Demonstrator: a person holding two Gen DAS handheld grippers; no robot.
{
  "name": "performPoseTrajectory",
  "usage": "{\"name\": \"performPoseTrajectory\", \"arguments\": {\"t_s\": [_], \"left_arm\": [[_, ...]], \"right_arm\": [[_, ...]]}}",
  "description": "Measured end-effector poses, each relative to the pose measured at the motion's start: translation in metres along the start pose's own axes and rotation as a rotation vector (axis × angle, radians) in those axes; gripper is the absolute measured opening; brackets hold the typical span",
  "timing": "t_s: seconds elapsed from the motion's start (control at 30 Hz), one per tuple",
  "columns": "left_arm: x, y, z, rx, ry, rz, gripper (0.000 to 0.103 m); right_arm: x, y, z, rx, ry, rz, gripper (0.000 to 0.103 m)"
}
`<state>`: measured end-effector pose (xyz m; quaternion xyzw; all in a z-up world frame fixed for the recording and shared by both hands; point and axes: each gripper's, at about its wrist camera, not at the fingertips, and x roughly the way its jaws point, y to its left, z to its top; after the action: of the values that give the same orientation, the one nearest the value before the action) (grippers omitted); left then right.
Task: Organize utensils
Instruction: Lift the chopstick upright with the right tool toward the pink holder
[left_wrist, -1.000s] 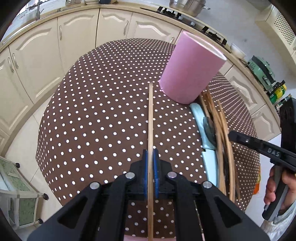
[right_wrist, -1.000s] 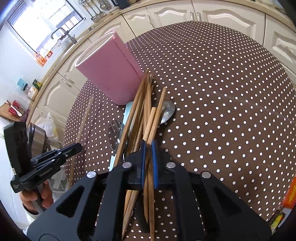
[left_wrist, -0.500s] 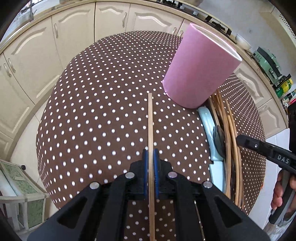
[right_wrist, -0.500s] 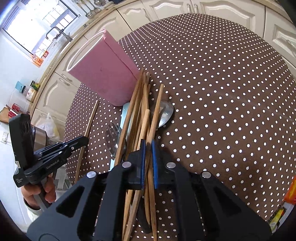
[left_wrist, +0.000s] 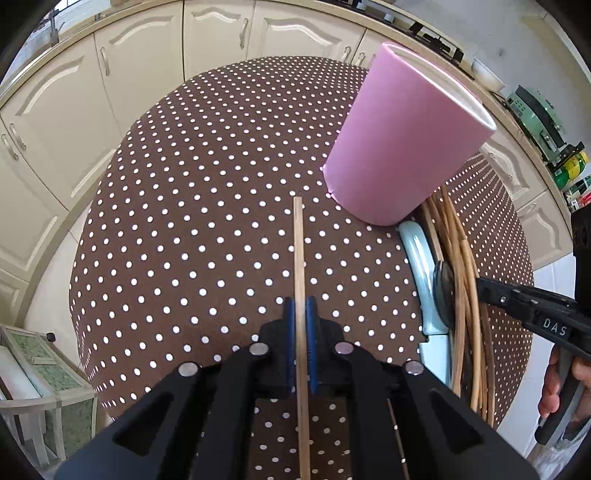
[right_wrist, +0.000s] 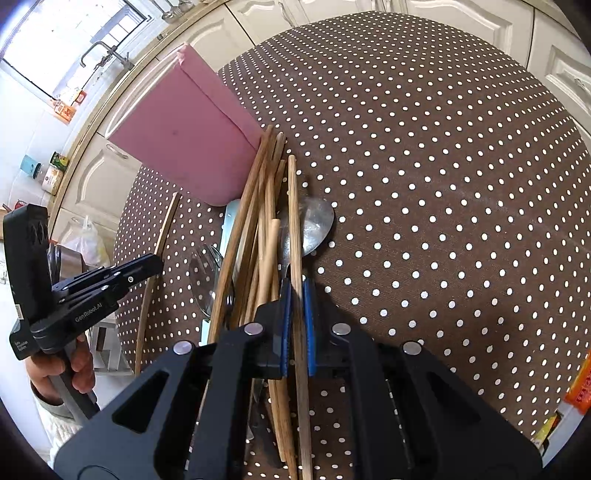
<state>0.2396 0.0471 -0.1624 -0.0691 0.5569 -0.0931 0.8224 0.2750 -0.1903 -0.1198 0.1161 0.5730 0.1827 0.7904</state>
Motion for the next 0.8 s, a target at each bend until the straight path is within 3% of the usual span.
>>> {"name": "performPoseTrajectory", "arguments": {"t_s": [0.3,0.57,0.8], "left_arm": [[-0.017,0.006,-0.024,-0.018,-0.09,-0.073,0.005],[-0.067,-0.003,-0.038,0.006,-0.269,-0.133,0.005],[-0.106,-0.011,-0.045,0.038,-0.409,-0.148,0.005]], "right_arm": [[-0.033,-0.001,-0.014,-0.059,-0.097,0.021,0.007],[-0.081,0.006,-0.019,-0.12,-0.25,0.048,0.007],[-0.108,0.018,-0.023,-0.169,-0.33,0.075,0.007]]}}
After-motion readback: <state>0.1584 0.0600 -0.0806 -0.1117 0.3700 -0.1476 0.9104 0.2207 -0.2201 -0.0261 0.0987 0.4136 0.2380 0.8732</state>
